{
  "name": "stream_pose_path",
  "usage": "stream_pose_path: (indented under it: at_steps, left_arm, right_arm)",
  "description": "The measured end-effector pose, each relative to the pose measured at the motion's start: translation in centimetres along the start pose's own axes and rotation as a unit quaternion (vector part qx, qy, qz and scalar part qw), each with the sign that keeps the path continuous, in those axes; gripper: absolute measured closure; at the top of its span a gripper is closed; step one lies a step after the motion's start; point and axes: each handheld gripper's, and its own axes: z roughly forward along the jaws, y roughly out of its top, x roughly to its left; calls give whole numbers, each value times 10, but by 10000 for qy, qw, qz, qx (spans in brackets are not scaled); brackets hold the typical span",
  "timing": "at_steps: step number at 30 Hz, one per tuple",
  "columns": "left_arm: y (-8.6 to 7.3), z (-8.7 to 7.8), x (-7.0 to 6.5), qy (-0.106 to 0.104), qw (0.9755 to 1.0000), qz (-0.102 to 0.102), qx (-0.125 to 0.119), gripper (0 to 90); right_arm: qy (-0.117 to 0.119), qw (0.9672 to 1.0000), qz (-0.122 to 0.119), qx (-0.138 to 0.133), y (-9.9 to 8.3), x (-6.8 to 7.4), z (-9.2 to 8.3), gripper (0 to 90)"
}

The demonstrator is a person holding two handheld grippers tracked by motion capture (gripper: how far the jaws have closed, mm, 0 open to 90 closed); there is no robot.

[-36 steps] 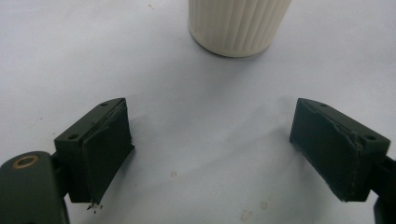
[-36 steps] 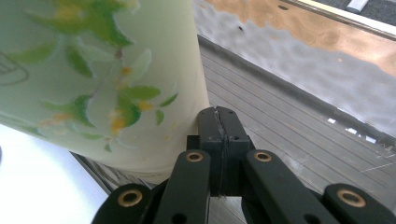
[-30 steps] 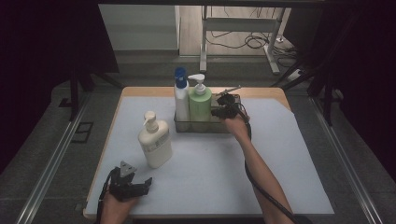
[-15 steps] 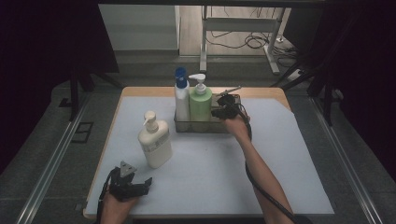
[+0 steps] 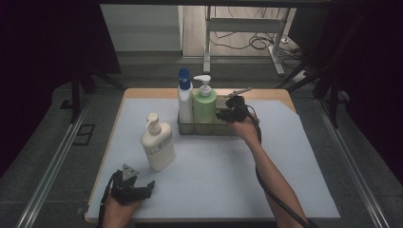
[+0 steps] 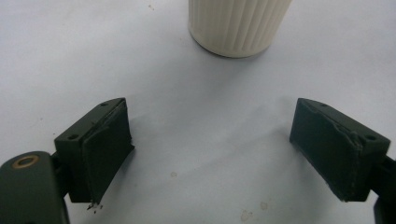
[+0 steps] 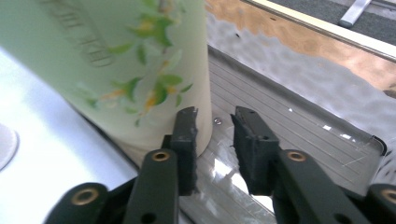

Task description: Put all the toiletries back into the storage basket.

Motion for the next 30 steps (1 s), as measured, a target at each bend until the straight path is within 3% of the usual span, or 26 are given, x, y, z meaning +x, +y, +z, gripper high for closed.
stream_pose_path:
  at_steps: [16, 19, 30]
  left_arm:
    - [0, 0, 0, 0, 10000, -1, 0, 121]
    - [0, 0, 0, -3, 10000, -4, -1, 121]
    - [0, 0, 0, -10, 10000, -1, 9, 121]
  right_arm:
    - [134, 9988, -461, -112, -11, 12, -27, 341]
    - [42, 9983, -577, -108, -13, 16, -33, 264]
    - [201, 9971, -729, -114, -25, 25, -59, 180]
